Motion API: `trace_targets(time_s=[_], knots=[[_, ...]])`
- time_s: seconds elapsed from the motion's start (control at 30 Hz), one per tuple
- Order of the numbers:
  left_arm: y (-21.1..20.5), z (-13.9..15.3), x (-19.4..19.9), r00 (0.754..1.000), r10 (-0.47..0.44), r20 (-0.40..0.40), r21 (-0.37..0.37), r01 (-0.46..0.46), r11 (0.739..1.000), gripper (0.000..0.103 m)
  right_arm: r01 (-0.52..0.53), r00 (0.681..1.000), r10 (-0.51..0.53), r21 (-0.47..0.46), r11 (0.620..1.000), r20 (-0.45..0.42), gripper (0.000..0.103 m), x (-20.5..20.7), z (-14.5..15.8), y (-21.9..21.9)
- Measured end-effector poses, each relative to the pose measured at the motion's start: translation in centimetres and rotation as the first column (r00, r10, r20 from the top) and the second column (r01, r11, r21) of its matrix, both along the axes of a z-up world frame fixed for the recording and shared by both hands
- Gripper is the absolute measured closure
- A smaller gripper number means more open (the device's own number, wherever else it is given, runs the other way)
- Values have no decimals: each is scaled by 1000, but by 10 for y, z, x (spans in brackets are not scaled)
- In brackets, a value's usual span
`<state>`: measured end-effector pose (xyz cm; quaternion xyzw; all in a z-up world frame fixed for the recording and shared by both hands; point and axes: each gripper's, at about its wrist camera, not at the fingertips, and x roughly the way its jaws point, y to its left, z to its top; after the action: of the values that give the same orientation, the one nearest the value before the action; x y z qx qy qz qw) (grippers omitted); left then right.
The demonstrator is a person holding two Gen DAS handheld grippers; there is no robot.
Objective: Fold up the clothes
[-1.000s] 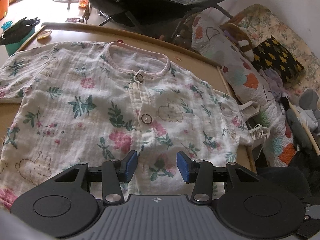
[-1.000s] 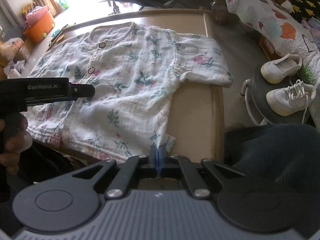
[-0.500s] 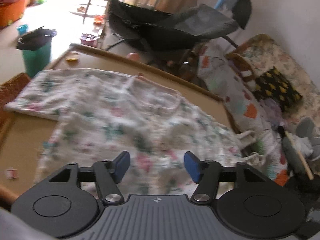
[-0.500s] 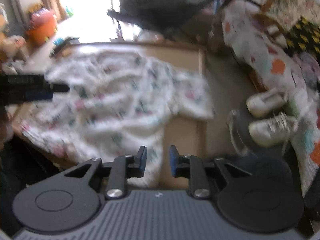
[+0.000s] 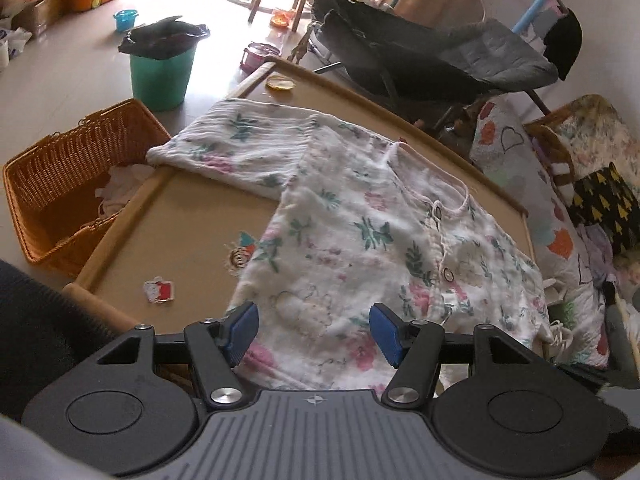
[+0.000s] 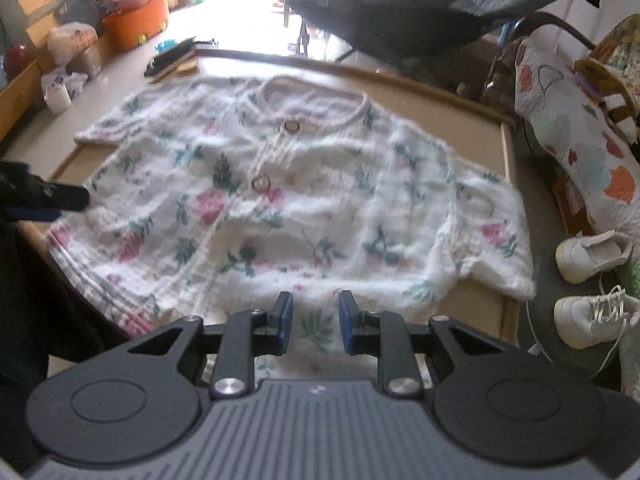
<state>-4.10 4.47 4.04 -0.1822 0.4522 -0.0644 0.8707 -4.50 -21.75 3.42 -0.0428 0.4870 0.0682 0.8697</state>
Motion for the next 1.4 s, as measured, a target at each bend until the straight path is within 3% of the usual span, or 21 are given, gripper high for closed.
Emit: trace_targets(time_s=[0.23,0.4,0.7,0.9,1.13,1.4], knots=[[2,1,-2,1000,27,-2,-25,-27,999,40,7,1000,-7,19,1000,-9,77,-7,-10,-6],[4,9,0,998,59,15,-32,-58,998,40,3,1000,-4,26,1000,21,70,-13,-12,-8],[25,27,7,986,161,30,-44,-160,986,40,7,999,-9,36,999,45,63,-15,-14,-11],[28,36,9,979,185,85,-18,-184,983,40,-3,999,1,42,999,52,59,-16,-15,-11],[12,56,4,935,196,297,142,-246,959,33,-24,998,21,46,999,55,53,-17,-15,-11],[34,62,17,906,295,304,37,-321,946,33,-39,998,37,46,998,56,49,-17,-15,-9]])
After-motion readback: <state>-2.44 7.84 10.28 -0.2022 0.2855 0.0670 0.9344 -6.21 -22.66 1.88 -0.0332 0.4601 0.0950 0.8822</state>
